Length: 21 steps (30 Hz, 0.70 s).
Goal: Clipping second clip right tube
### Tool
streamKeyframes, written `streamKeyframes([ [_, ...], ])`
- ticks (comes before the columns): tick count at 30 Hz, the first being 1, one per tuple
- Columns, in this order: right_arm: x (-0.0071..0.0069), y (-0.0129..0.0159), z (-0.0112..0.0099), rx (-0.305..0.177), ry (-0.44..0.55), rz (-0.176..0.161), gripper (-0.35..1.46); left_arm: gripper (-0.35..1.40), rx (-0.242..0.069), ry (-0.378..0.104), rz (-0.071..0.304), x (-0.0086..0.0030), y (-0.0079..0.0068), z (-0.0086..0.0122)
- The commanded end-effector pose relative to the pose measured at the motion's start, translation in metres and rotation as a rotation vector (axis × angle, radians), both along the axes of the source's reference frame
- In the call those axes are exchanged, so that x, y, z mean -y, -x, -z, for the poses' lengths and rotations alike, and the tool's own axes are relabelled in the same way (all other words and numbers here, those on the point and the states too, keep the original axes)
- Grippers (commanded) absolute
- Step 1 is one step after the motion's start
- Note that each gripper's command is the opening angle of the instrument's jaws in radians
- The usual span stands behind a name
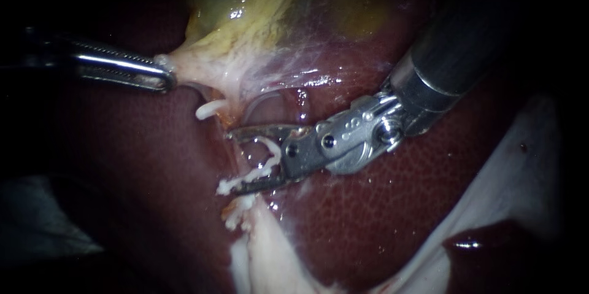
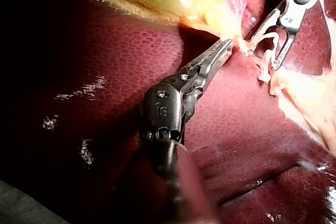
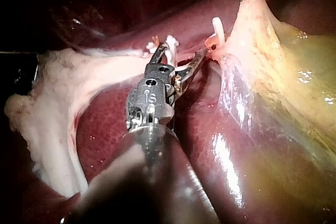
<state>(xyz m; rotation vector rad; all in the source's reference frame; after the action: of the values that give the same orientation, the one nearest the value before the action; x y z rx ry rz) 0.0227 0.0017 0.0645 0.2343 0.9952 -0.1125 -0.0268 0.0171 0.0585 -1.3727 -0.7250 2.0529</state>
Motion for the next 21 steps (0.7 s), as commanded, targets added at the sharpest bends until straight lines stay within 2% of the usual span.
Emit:
streamKeyframes([
  [1, -0.0001, 0.0001, 0.0002, -0.001, -0.001, 0.001, 0.50, -0.35, 0.000, 0.000, 0.000, 0.0000, 0.0000, 0.0001],
  [4, -0.0002, 0.0005, 0.0010, -0.013, -0.011, -0.005, 0.50, -0.35, 0.000, 0.000, 0.000, 0.0000, -0.0001, 0.0001],
  [8, -0.0007, 0.0012, 0.0027, -0.010, -0.083, -0.038, 0.50, -0.35, 0.000, 0.000, -0.001, 0.0000, -0.0001, 0.0001],
  [12, -0.0013, 0.0023, 0.0045, -0.035, -0.196, -0.080, 0.50, -0.35, 0.000, 0.000, -0.001, 0.0000, -0.0001, 0.0001],
  [14, -0.0015, 0.0028, 0.0050, -0.042, -0.229, -0.078, 0.50, -0.35, 0.000, 0.000, -0.001, 0.0000, -0.0001, 0.0001],
  [15, -0.0016, 0.0030, 0.0053, -0.042, -0.264, -0.092, 0.50, -0.35, 0.000, 0.000, -0.001, 0.0000, -0.0001, 0.0001],
  [19, -0.0018, 0.0042, 0.0056, -0.060, -0.374, -0.089, 0.50, -0.35, 0.000, 0.000, -0.001, 0.0000, -0.0001, 0.0001],
  [21, -0.0018, 0.0046, 0.0056, -0.055, -0.429, -0.102, 0.50, -0.35, 0.000, 0.000, -0.001, 0.0000, -0.0001, 0.0001],
])
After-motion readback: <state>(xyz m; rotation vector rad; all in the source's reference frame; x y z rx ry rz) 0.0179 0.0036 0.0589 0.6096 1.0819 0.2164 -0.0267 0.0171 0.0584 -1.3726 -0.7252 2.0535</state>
